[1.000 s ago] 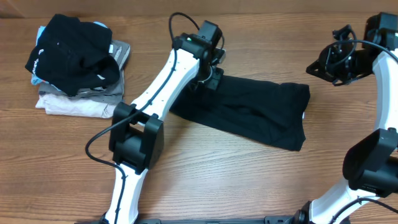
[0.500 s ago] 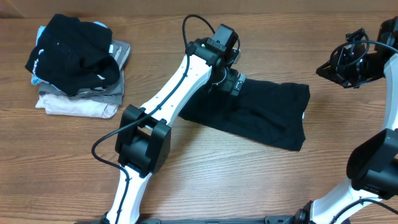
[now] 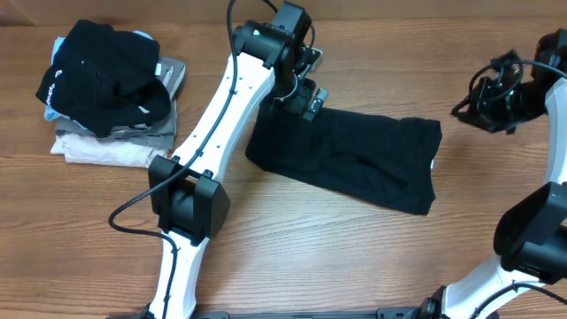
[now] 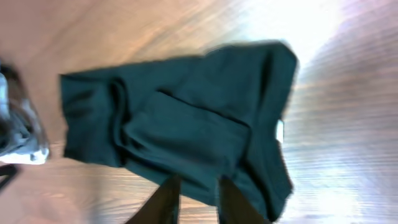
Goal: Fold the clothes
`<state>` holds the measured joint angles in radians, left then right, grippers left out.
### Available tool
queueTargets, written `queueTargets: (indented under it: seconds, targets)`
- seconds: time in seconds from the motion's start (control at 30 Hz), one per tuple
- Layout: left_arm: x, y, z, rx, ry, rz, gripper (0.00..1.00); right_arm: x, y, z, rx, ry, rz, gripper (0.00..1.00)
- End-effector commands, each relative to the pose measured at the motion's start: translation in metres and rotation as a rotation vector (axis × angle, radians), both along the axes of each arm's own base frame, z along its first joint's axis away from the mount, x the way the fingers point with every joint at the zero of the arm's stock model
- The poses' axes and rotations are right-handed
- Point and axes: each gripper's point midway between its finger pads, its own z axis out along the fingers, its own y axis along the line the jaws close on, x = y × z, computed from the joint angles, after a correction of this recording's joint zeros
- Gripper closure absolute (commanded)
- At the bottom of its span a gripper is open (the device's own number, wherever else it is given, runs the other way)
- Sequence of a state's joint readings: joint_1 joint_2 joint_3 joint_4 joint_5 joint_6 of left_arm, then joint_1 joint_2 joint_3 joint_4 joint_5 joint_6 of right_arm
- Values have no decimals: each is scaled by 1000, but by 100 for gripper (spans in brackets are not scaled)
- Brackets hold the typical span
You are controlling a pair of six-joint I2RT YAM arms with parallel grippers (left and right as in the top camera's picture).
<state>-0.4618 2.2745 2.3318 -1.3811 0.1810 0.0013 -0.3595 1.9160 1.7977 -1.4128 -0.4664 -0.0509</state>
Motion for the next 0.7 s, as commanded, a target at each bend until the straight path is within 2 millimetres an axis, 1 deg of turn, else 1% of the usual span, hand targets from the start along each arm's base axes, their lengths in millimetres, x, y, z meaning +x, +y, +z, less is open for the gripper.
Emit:
queueTargets:
  seconds: [0.0,0.13,0.2,0.23,0.3,0.4,0.57,0.67]
  targets:
    - [16,26,5,52,-52,18,0,-25,-11,-37,-79,124,-7,63]
    - [25,45,5,53,-51,60,0,-38,-12,-70,-96,187,-31,53]
    - [30,55,5,54,-51,81,0,-41,-11,-84,-97,193,-29,46]
    - [32,60,5,55,-52,90,0,-43,-10,-91,-105,199,-26,36]
    - [34,67,5,65,-55,103,0,-45,-8,-103,-112,200,-18,20]
    - [39,84,3,122,-69,131,0,-45,-2,-116,-119,191,-2,13]
    - [41,108,2,207,-74,167,0,-40,12,-137,-156,150,44,12]
    - [39,118,1,220,-60,181,0,-42,18,-152,-228,163,59,12]
